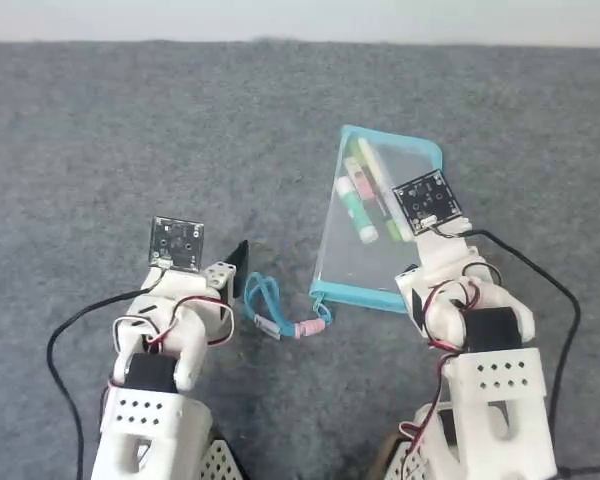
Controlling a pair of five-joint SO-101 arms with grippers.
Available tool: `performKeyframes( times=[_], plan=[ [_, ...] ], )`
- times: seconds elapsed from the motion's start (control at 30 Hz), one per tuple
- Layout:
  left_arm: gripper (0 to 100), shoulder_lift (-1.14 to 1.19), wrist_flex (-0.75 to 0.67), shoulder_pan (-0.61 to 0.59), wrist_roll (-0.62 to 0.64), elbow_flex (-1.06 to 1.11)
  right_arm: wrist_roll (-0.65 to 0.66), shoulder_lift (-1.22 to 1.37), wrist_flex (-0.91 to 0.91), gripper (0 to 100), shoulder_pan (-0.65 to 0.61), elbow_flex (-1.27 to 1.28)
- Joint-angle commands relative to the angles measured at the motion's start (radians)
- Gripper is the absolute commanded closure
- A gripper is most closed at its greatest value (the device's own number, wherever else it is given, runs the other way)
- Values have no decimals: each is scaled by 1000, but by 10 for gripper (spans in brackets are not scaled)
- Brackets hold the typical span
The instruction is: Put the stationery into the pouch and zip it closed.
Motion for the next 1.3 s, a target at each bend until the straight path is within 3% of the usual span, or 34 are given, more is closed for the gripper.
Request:
performKeyframes(
  times=[0.0, 0.27, 0.33, 0.4, 0.53, 0.73, 1.13, 1.27],
  plan=[
    [788, -60, -31, -5, 43, -51, -14, -31, 1, 976, 8, -9],
    [788, -393, -29, 3, 72, 125, -14, -33, -193, 992, 18, 166],
    [789, -466, 41, -2, 75, 120, -14, -33, -231, 992, 47, 195],
    [789, -505, 107, 8, 75, 120, -14, -33, -260, 992, 90, 218],
    [789, -486, 104, 15, 74, 119, -14, -33, -305, 992, 133, 253],
    [789, -486, 104, 14, 69, 119, -48, -130, -254, 992, 139, 276],
    [789, -485, 104, 12, 71, 119, -66, -812, -117, 992, 139, 595],
    [789, -483, 104, 8, 71, 119, -66, -777, -113, 992, 139, 608]
  ],
)
